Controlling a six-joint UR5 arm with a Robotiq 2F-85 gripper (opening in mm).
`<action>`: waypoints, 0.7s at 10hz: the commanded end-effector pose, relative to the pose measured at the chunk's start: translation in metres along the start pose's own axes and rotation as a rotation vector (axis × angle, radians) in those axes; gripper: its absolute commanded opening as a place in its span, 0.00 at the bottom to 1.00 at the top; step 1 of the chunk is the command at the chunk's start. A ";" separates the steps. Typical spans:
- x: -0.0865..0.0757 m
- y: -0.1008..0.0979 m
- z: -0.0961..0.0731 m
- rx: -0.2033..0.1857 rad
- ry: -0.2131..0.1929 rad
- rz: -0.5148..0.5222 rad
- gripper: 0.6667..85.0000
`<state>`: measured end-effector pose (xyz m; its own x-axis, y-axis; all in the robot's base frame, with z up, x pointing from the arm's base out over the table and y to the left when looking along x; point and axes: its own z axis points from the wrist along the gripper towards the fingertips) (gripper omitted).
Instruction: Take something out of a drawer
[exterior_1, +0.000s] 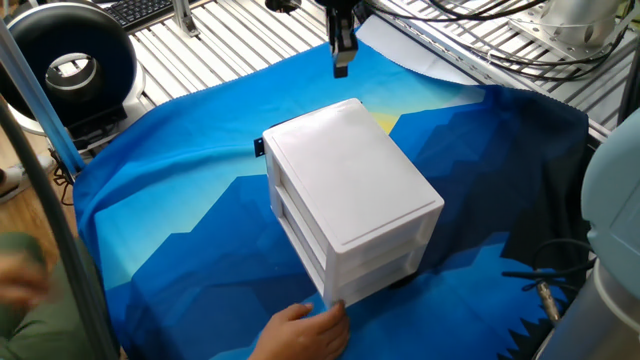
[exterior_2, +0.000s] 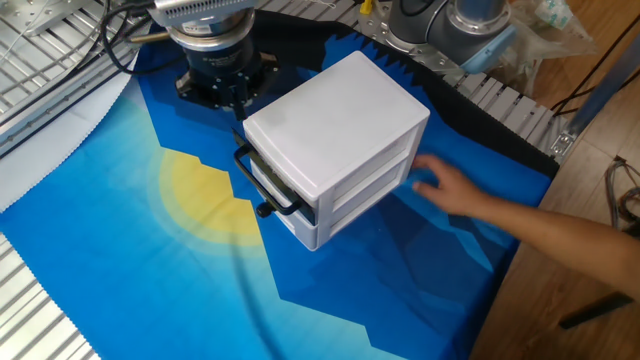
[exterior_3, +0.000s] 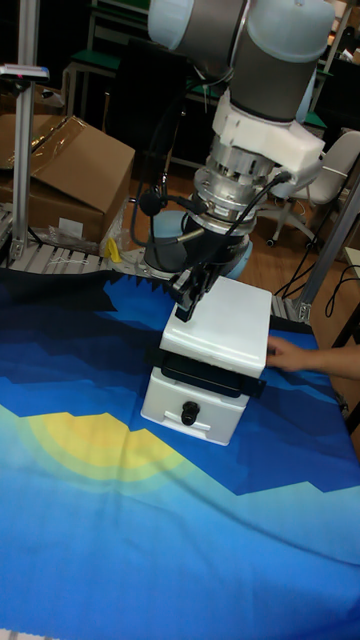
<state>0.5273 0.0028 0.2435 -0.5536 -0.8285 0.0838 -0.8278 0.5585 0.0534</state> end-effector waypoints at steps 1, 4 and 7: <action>-0.002 0.010 -0.001 -0.038 -0.010 -0.034 0.00; -0.037 0.013 0.013 -0.070 -0.067 -0.069 0.00; -0.050 -0.001 0.032 -0.072 -0.068 -0.087 0.00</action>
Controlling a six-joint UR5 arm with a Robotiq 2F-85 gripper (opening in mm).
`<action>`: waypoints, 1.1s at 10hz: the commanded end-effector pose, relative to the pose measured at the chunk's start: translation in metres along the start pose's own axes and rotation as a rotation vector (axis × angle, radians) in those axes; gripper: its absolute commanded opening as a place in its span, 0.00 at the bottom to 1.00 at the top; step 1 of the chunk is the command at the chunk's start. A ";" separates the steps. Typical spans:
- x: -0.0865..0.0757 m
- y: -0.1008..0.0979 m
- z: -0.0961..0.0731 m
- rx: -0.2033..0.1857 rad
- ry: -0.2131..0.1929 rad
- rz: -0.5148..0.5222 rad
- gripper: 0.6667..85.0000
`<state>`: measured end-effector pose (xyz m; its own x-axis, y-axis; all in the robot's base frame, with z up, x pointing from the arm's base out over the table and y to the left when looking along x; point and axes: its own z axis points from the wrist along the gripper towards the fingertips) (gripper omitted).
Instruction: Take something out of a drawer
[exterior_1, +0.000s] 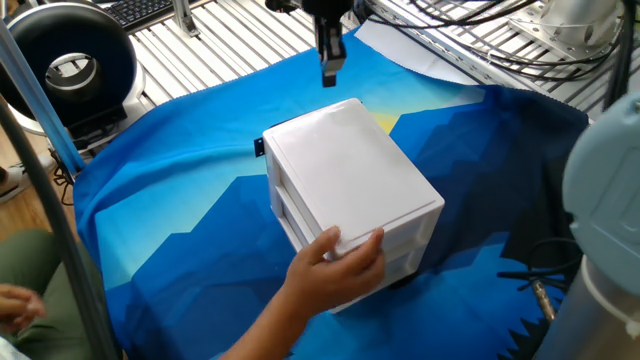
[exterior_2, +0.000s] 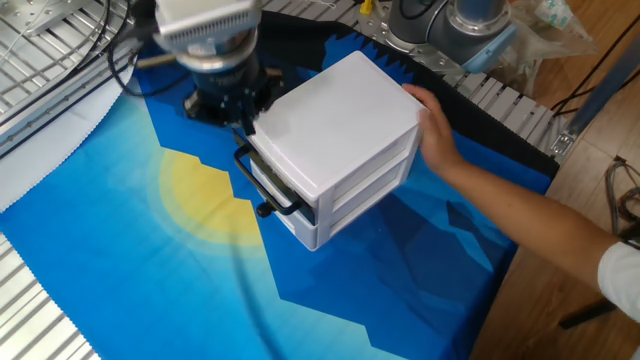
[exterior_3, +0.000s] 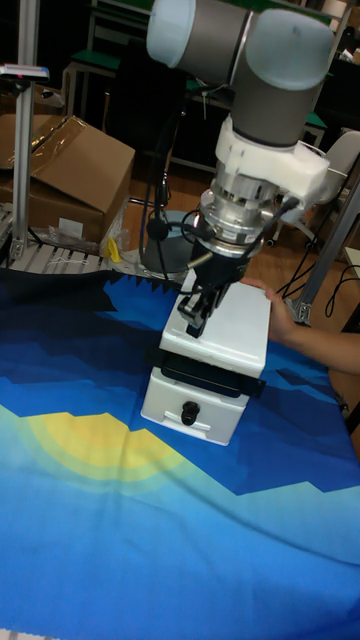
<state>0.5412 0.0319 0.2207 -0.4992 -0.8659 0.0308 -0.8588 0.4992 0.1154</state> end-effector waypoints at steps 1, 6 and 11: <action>-0.018 -0.005 0.015 -0.012 -0.018 -0.017 0.00; -0.019 -0.006 0.032 -0.035 -0.022 -0.050 0.00; -0.019 -0.002 0.047 -0.067 -0.017 -0.072 0.00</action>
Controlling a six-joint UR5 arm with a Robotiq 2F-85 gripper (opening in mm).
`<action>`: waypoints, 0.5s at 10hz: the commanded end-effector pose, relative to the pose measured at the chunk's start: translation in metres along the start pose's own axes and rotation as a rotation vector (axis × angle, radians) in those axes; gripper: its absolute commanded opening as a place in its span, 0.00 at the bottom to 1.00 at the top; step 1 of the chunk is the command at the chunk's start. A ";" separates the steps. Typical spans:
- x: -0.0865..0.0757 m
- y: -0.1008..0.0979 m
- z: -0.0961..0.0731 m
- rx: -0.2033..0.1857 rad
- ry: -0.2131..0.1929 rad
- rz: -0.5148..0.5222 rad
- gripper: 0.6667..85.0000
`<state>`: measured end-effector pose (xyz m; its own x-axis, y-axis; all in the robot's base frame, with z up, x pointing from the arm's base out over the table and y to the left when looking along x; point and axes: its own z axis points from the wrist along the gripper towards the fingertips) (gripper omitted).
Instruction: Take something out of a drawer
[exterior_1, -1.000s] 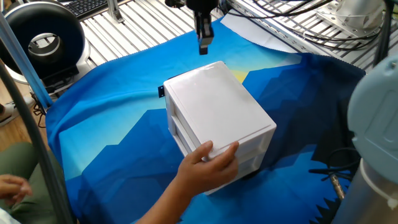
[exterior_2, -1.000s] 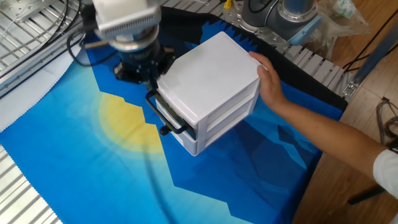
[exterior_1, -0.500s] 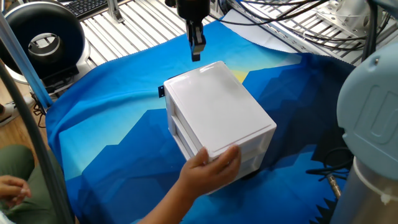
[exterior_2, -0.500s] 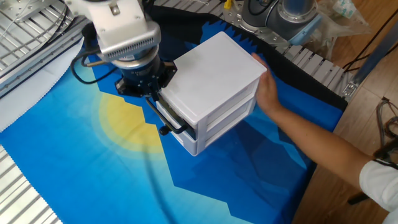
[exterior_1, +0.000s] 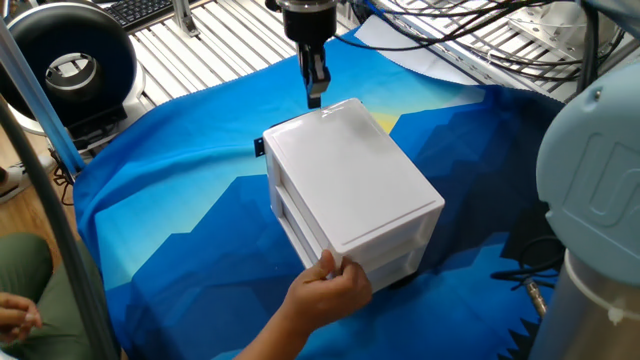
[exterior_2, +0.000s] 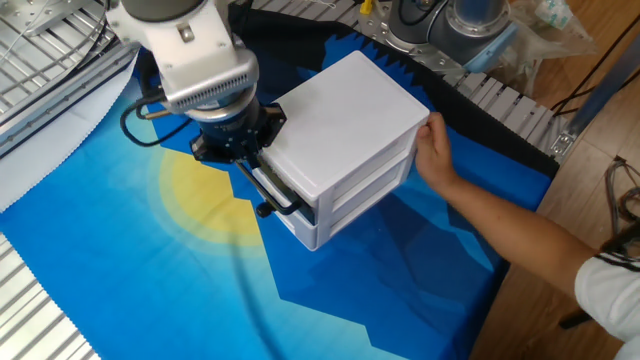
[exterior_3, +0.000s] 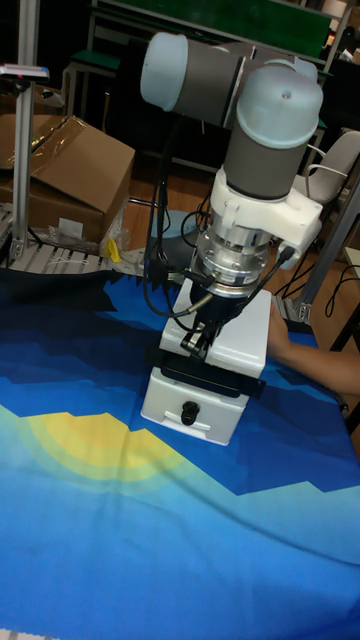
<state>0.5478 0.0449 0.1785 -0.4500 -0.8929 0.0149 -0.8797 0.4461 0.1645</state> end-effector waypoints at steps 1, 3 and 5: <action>-0.002 0.002 0.008 -0.024 -0.007 -0.020 0.00; -0.004 0.007 0.012 -0.042 -0.013 -0.030 0.00; -0.003 0.012 0.014 -0.067 -0.016 -0.042 0.00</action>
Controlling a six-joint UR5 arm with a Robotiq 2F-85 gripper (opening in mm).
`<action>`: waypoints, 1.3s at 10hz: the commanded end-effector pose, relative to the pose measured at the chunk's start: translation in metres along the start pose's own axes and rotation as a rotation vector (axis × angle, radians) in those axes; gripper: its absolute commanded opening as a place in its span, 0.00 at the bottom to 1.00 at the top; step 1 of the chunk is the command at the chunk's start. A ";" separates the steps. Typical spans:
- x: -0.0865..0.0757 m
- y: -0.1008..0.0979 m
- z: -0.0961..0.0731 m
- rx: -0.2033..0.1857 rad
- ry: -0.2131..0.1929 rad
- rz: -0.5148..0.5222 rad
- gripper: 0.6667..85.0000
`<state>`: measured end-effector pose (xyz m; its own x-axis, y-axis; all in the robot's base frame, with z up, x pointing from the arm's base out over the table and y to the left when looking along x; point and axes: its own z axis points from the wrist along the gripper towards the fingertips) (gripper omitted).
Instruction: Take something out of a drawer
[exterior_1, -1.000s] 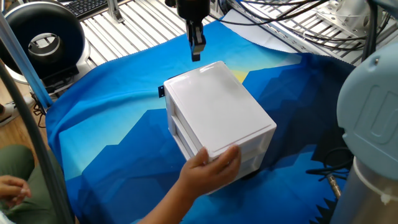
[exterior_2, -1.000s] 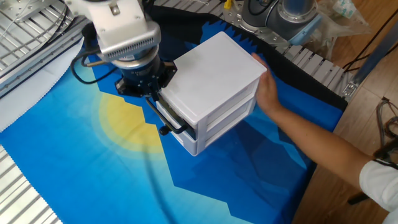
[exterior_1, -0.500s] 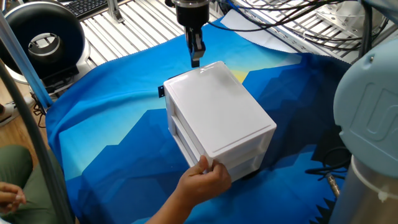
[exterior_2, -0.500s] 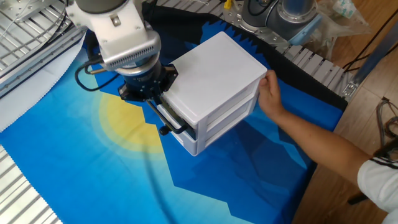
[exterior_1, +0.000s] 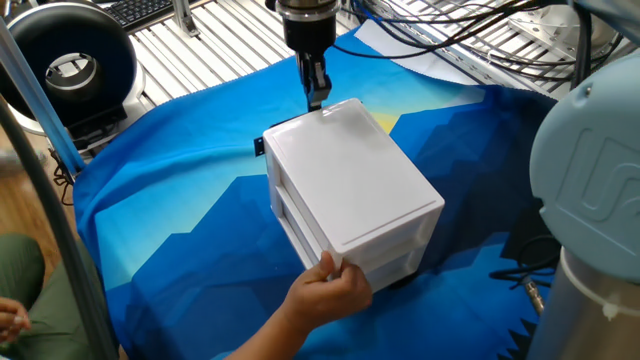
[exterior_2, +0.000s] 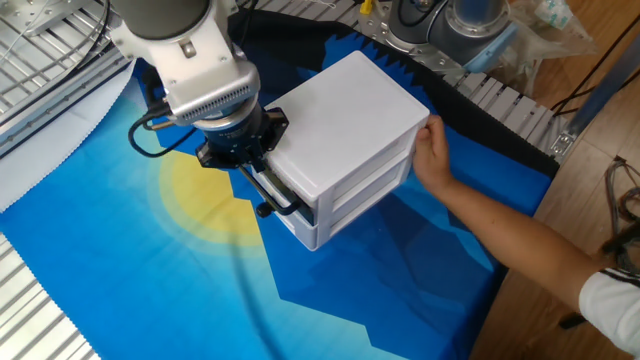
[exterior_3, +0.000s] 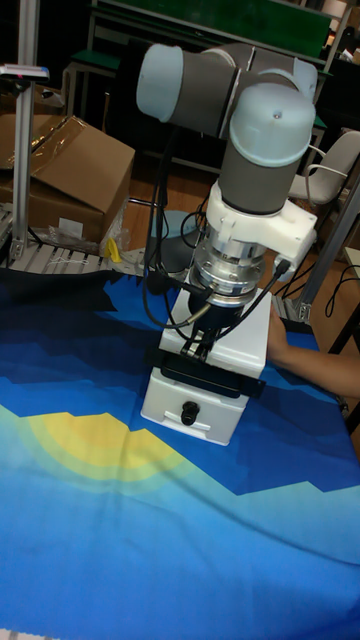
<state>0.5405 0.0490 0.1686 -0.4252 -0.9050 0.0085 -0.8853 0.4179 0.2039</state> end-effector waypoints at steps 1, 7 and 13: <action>-0.001 0.002 0.004 -0.025 -0.009 -0.030 0.00; -0.005 -0.009 0.013 -0.011 -0.021 -0.043 0.00; -0.006 -0.047 0.010 0.135 -0.024 -0.072 0.00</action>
<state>0.5694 0.0394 0.1494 -0.3719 -0.9282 -0.0142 -0.9221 0.3676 0.1209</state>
